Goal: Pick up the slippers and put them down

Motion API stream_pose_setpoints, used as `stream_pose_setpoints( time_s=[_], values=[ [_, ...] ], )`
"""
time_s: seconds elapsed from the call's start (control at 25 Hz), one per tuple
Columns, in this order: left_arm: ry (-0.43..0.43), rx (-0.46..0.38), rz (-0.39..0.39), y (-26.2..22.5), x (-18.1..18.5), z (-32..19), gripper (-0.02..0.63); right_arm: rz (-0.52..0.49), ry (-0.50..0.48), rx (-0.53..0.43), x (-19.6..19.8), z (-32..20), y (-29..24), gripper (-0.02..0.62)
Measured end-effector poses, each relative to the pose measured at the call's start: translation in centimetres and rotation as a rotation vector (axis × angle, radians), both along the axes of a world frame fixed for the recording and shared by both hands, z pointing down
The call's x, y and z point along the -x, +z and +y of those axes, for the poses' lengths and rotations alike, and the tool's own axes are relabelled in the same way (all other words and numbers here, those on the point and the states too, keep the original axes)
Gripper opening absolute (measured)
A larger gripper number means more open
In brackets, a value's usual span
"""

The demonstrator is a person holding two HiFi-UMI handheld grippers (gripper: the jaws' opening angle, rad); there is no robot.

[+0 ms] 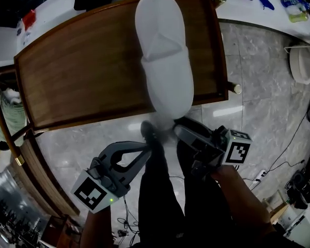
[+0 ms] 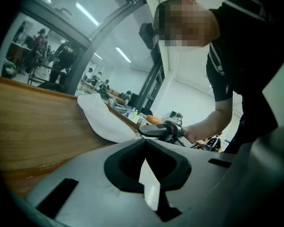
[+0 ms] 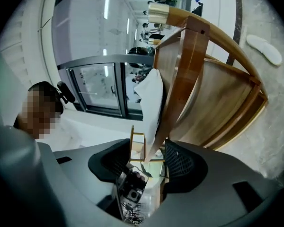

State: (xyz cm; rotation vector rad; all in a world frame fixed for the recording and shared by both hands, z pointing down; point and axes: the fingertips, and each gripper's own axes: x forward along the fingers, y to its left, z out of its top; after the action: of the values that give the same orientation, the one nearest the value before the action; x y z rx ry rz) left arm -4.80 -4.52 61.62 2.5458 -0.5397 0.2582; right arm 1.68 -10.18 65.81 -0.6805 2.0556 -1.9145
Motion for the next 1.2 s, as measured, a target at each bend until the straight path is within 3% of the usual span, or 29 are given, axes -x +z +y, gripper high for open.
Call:
stream_pose_setpoints(
  time_s=[0.44, 0.6, 0.84, 1.04, 1.2],
  values=[
    [-0.001, -0.003, 0.002, 0.6, 0.0, -0.7, 0.012, -0.009, 0.028, 0.094, 0.2, -1.7, 1.7, 0.199],
    [0.012, 0.001, 0.000, 1.0, -0.4, -0.2, 0.012, -0.031, 0.017, 0.077, 0.2, -1.7, 1.3, 0.081],
    [0.012, 0.013, 0.017, 0.7, -1.1, 0.2, 0.012, -0.001, 0.010, -0.001, -0.2, -1.8, 0.3, 0.063],
    [-0.026, -0.008, 0.016, -0.7, -0.6, -0.4, 0.012, 0.114, -0.006, -0.171, -1.3, -2.5, -2.0, 0.063],
    [-0.086, -0.042, 0.036, -3.8, 0.1, -1.7, 0.012, 0.112, -0.005, -0.280, -1.2, -3.9, -6.5, 0.063]
  ],
)
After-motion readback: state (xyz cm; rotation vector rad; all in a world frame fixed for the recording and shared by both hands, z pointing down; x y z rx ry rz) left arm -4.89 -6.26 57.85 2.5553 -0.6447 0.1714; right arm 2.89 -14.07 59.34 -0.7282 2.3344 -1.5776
